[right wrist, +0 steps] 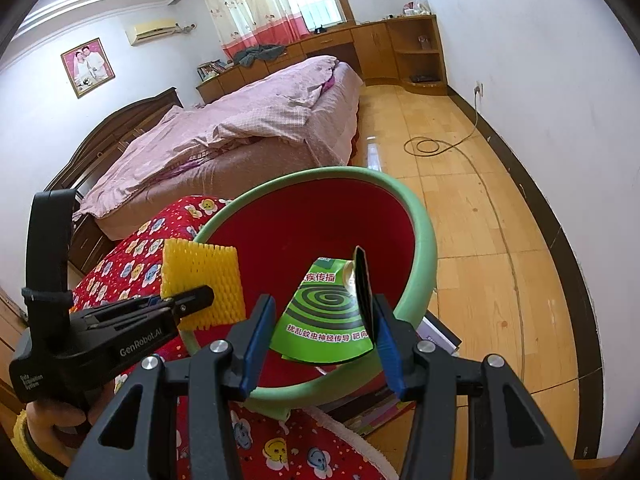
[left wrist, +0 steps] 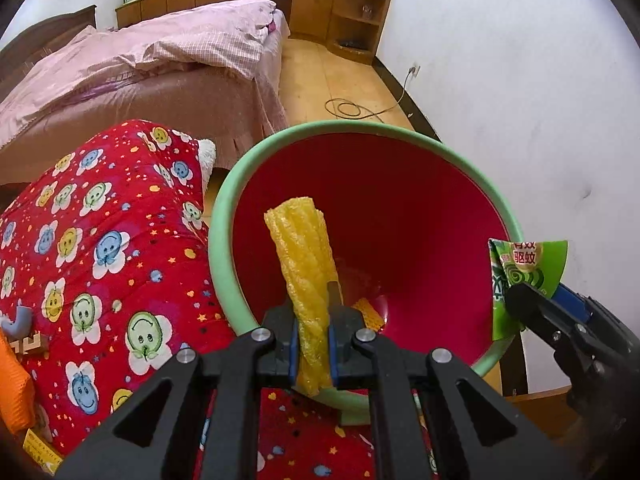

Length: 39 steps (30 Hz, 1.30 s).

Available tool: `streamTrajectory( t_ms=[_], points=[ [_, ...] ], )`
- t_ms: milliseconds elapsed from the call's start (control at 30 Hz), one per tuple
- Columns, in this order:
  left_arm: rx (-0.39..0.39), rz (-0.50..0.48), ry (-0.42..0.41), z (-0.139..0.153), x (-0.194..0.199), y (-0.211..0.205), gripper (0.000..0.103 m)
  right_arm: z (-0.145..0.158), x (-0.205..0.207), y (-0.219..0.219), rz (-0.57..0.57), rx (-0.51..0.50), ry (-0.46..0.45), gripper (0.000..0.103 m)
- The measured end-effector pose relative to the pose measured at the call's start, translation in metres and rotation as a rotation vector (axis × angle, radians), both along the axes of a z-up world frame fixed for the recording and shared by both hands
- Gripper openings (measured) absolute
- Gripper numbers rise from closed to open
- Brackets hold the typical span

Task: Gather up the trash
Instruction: 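Open both grippers to drop the packet and foam net into the bucket, then move both tools back over the bedspread toward the purple bag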

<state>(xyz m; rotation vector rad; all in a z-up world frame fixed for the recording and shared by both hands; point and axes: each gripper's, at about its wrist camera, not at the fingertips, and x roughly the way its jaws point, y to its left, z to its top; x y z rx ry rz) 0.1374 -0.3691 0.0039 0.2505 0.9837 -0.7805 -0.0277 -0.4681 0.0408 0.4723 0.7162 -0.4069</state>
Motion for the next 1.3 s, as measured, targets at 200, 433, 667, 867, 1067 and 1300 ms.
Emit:
streamTrajectory(
  t_ms=[200, 433, 667, 867, 1067, 1300],
  points=[
    [0.008, 0.012, 0.012, -0.002, 0.000, -0.001, 0.014, -0.003, 0.001, -0.005, -0.003, -0.001, 0.006, 0.052],
    [-0.007, 0.046, -0.001, 0.006, 0.002, 0.008, 0.035, -0.004, 0.007, -0.008, -0.006, -0.001, 0.005, 0.052],
    [-0.034, 0.077, -0.022, 0.019, 0.001, 0.027, 0.035, -0.008, 0.023, -0.015, -0.001, 0.003, 0.022, 0.052],
    [-0.044, 0.108, -0.022, 0.026, 0.000, 0.042, 0.035, -0.013, 0.037, -0.018, 0.004, 0.016, 0.038, 0.052],
    [-0.060, 0.139, -0.033, 0.038, -0.006, 0.064, 0.035, -0.009, 0.034, -0.010, 0.014, 0.021, 0.027, 0.052],
    [-0.085, 0.198, -0.047, 0.054, -0.014, 0.101, 0.035, 0.004, 0.022, 0.011, 0.036, 0.014, 0.005, 0.054]
  ],
)
